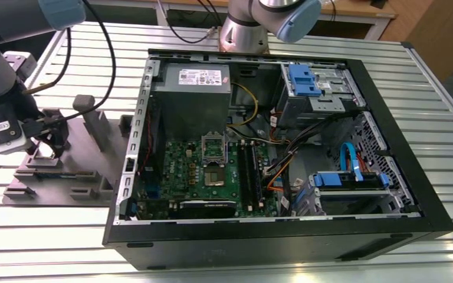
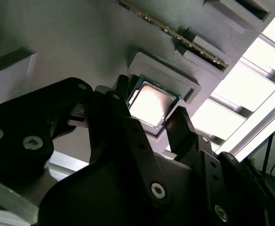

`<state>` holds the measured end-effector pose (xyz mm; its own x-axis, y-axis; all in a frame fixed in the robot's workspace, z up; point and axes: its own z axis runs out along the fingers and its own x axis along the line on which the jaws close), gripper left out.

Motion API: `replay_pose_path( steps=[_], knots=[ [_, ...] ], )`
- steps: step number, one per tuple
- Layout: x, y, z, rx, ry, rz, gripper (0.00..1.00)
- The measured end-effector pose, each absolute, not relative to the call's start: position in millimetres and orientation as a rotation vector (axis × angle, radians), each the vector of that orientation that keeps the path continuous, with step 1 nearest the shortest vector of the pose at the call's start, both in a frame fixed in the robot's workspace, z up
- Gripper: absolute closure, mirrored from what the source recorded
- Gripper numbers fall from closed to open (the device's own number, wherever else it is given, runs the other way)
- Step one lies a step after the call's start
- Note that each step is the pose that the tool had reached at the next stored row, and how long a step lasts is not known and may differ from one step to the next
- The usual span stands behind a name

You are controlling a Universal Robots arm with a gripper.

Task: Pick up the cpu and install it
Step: 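Pick up the cpu and move it towards the insertion slot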

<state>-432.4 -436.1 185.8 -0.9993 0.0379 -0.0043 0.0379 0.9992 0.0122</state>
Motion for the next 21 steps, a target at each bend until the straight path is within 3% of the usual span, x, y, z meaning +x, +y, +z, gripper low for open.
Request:
replay_pose_path(
  steps=[21],
  knots=[
    [-432.7, -436.1, 183.1, -0.013, 3.137, 0.021, 0.41]
  ],
)
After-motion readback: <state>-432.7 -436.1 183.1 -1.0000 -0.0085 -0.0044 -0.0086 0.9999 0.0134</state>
